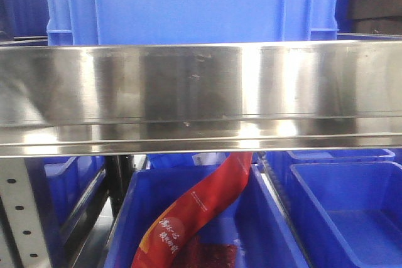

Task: Grab block from conveyor and place in blue bin
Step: 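Move both held bricks over the open blue bins, then open both grippers to drop the bricks into the blue bins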

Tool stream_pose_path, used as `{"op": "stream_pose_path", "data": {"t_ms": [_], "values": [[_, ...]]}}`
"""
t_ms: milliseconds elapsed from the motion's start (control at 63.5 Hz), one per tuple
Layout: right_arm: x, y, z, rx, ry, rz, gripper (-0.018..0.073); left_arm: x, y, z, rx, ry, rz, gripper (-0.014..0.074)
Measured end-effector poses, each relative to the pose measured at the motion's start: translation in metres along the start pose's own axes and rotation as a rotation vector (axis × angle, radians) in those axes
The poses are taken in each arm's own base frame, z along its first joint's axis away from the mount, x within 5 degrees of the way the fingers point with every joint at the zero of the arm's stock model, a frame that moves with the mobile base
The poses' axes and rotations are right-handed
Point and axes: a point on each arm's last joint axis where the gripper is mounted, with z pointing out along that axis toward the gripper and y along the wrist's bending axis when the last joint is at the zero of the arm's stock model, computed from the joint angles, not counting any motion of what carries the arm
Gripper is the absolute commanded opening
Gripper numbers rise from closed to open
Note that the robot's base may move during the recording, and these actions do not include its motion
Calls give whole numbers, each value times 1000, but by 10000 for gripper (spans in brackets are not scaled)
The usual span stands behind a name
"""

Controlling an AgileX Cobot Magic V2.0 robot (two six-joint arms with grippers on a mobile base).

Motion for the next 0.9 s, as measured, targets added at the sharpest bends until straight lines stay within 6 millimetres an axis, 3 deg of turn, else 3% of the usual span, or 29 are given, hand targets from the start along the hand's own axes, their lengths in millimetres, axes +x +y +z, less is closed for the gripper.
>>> {"op": "stream_pose_path", "data": {"t_ms": [205, 346, 614, 724, 897], "values": [[-11, 2, 7, -26, -27, 84, -167, -23, -5, 4, 61, -34, -55, -111], [-25, 6, 26, -54, -8, 94, -167, -43, -17, 25, 153, -20, -19, -111], [-44, 28, 89, -170, 87, 100, -167, -52, -66, 88, 376, 81, -9, -111], [-43, 42, 124, -212, 141, 99, -167, -48, -89, 118, 422, 95, -4, -111], [-38, 60, 169, -246, 201, 94, -167, -40, -107, 154, 431, 136, 3, -111]]}}
